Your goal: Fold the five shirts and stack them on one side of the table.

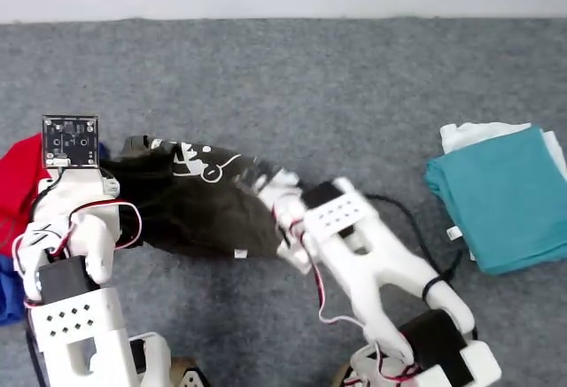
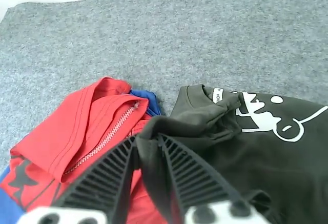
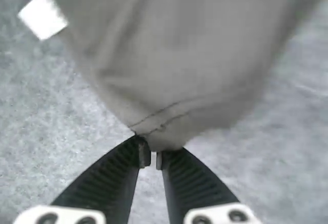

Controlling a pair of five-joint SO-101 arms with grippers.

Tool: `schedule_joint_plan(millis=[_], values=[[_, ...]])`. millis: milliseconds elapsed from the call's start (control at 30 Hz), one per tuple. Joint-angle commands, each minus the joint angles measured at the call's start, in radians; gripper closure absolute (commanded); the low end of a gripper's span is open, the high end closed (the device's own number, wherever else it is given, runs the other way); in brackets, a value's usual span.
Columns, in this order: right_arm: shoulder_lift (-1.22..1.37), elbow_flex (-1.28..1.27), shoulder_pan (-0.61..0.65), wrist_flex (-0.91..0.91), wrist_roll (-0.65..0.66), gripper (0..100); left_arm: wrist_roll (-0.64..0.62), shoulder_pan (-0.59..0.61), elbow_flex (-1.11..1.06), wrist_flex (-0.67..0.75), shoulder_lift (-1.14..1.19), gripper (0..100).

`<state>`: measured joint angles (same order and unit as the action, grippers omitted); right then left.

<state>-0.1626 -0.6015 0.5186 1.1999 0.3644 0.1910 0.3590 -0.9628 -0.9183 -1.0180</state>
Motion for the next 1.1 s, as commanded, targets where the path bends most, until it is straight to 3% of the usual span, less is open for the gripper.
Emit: schedule_joint_plan(millis=[0, 367, 700, 933, 1067], values=[[-0.024, 0.158, -0.108, 0.088, 0.011, 98.9, -0.002, 0.008, 0.004, -0.008, -0.020, 99], [-0.028, 0.575, -0.354, 0.257, 0.009, 98.9, 0.000, 0.008, 0.004, -0.005, -0.020, 99], [-0.030, 0.872, -0.355, 0.377, 0.009, 98.8, -0.003, -0.023, 0.137, 0.040, -0.021, 99], [-0.019, 0.850, -0.344, 0.467, 0.009, 98.8, -0.005, -0.169, 0.113, -0.012, -0.014, 98], [-0.019, 0.700, -0.223, 0.521, 0.011, 98.7, 0.000, -0.190, -0.008, -0.014, -0.014, 98]])
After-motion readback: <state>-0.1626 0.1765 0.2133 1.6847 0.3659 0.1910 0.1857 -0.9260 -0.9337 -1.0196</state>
